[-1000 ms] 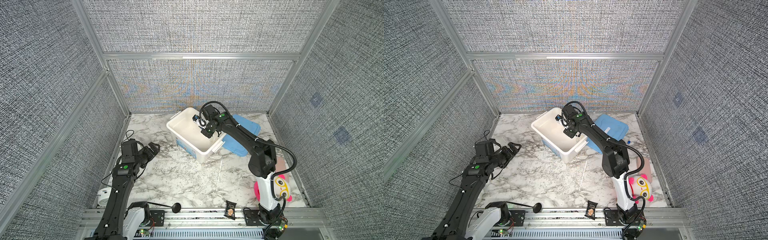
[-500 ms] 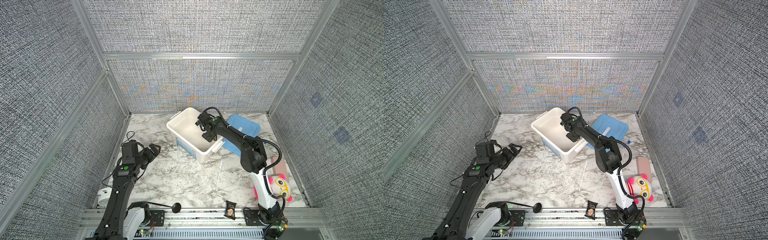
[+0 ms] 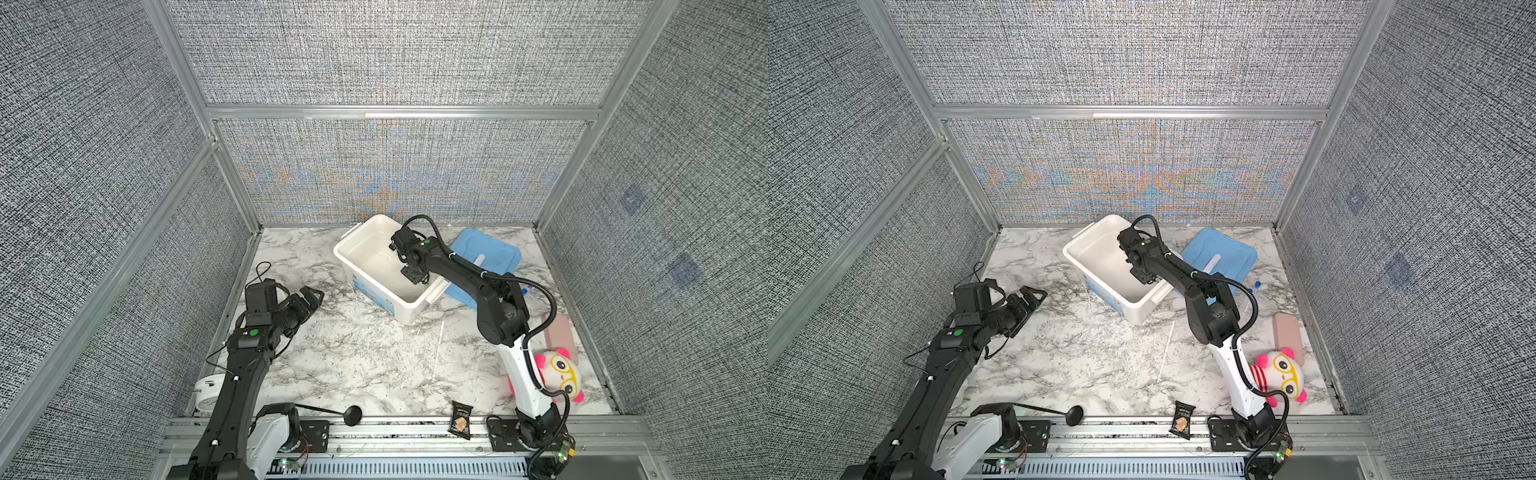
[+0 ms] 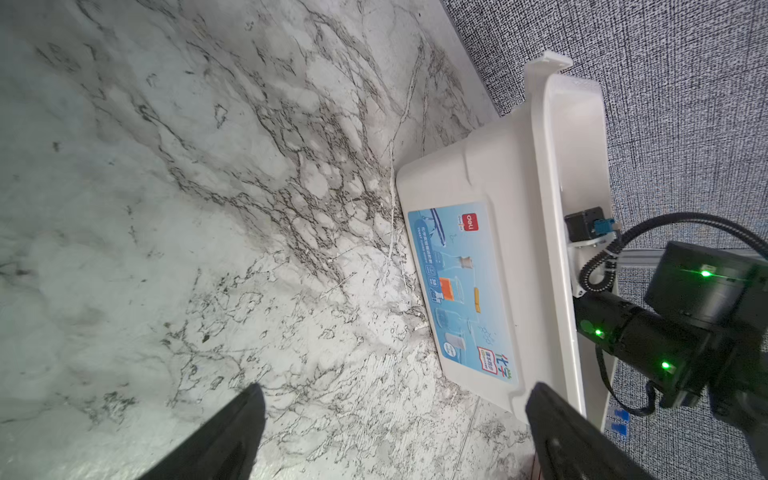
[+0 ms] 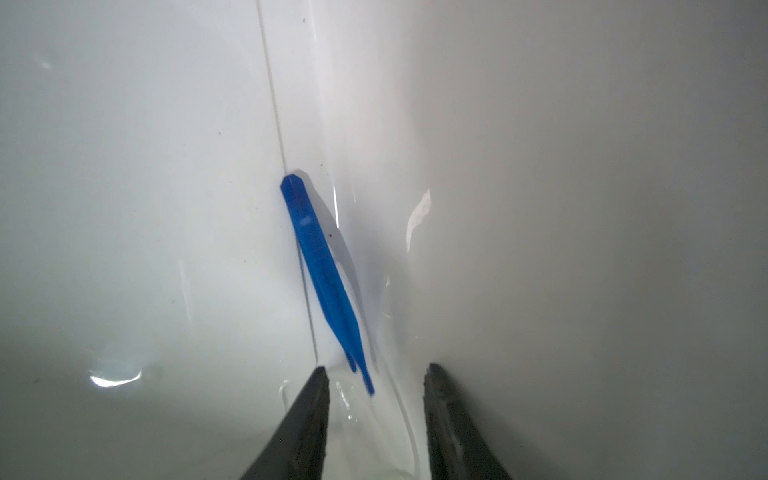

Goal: Organize the chemistry lab equipment
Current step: 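Carry the blue tweezers into the white bin and open the right gripper, then grasp the clear funnel stem with the right gripper while the left reaches forward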

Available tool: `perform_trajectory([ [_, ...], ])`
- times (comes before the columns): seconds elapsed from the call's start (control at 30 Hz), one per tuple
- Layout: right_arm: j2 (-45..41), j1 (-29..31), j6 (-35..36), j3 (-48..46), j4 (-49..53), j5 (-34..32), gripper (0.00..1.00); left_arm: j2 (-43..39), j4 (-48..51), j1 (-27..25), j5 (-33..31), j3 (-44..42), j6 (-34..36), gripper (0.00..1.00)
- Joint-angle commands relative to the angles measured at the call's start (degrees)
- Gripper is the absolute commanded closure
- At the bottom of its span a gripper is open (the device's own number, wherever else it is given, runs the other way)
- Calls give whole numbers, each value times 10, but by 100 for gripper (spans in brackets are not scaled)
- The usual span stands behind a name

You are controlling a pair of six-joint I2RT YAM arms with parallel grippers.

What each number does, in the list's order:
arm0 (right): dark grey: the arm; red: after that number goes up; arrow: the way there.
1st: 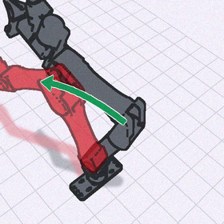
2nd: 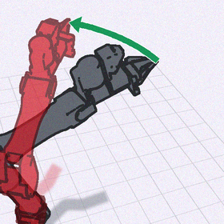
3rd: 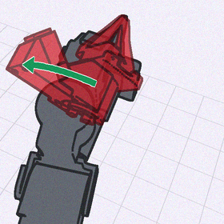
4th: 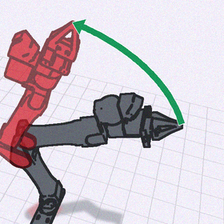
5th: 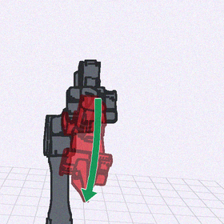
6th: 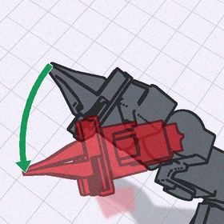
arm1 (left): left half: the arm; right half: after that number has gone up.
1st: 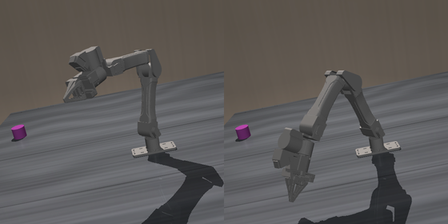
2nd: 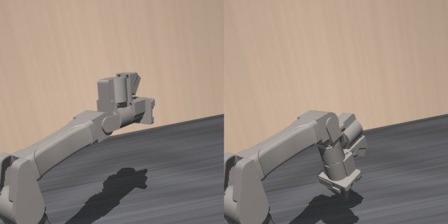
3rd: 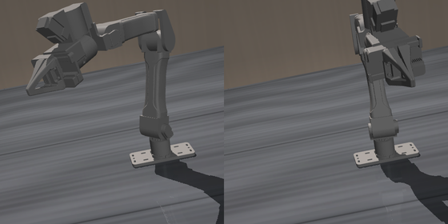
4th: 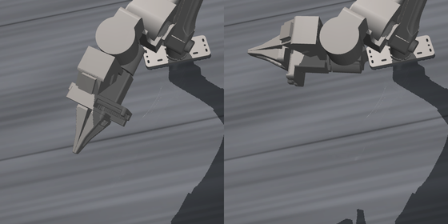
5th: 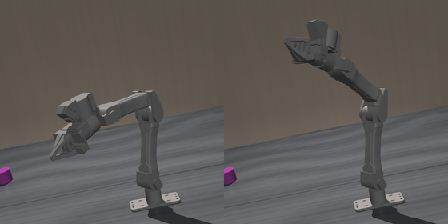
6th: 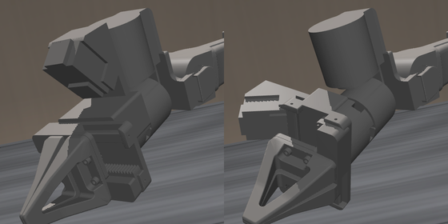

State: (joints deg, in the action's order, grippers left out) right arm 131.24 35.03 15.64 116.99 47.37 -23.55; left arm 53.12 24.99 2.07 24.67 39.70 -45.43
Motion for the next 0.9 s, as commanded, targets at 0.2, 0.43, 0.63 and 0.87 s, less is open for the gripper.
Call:
perform_trajectory([
  [0.2, -122, 7, -34, -4, -39, 118, 58, 11, -2, 1, 35, 16, 24, 1],
  [0.43, -245, 11, -130, -27, -52, 72, 54, 13, -4, -15, 42, 34, 39, 1],
  [0.63, -400, -9, -218, -211, -124, 49, 45, -9, -5, -76, -38, 50, 65, 1],
  [0.87, -546, -100, -364, -369, -114, 280, 1, -10, 9, -222, -186, 76, 85, 4],
])
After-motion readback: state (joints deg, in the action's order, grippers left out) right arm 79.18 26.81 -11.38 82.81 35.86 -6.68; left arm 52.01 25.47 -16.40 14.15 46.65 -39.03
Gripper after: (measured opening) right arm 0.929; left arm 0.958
